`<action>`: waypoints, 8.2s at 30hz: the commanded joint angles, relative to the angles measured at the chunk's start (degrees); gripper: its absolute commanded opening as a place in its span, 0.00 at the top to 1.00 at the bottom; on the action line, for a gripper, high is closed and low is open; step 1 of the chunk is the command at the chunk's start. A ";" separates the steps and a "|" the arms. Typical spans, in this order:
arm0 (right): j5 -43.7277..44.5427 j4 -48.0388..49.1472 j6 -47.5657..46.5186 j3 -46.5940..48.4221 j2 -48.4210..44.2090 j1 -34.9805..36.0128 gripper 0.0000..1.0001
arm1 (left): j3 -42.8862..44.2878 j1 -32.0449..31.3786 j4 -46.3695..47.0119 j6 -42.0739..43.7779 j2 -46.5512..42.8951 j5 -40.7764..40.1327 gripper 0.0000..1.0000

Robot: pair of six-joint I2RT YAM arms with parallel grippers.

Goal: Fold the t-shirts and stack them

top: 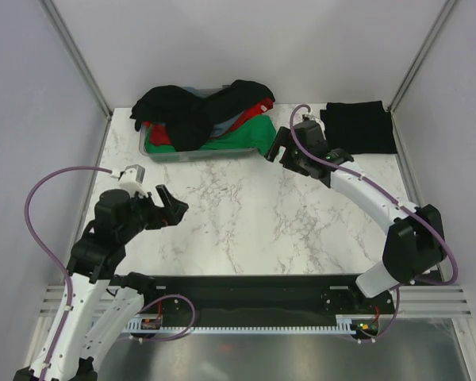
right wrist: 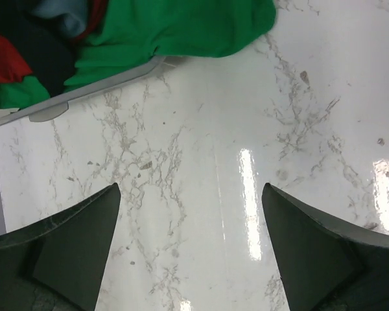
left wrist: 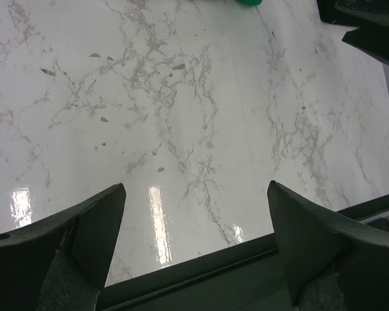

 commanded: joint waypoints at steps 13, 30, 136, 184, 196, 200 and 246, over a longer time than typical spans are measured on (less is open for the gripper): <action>-14.72 5.39 -1.03 3.86 11.52 -9.81 0.02 | -0.19 0.10 3.32 2.07 -2.34 -3.75 0.02; -15.86 8.12 -1.47 18.18 34.81 -11.31 0.02 | -0.37 0.10 3.41 1.72 -2.61 -3.49 0.04; -23.86 -15.95 -9.38 -29.72 -52.36 -17.64 0.02 | 31.07 28.38 -0.28 -12.82 71.81 -17.66 0.98; 4.15 -13.41 -1.82 -30.69 -20.39 -1.64 0.06 | -5.46 49.24 3.85 -7.25 15.51 17.97 0.00; 6.46 -11.30 -4.63 -26.90 -12.81 -1.20 0.75 | -5.73 44.66 5.08 -6.11 11.72 19.19 0.01; 7.51 -13.75 -4.72 -25.59 -15.89 -0.67 1.00 | -6.08 43.96 5.60 -6.72 9.96 17.96 0.01; -2.07 -15.47 0.63 -17.23 -35.53 3.51 1.00 | 10.44 -28.65 19.07 -18.77 49.62 -6.88 0.11</action>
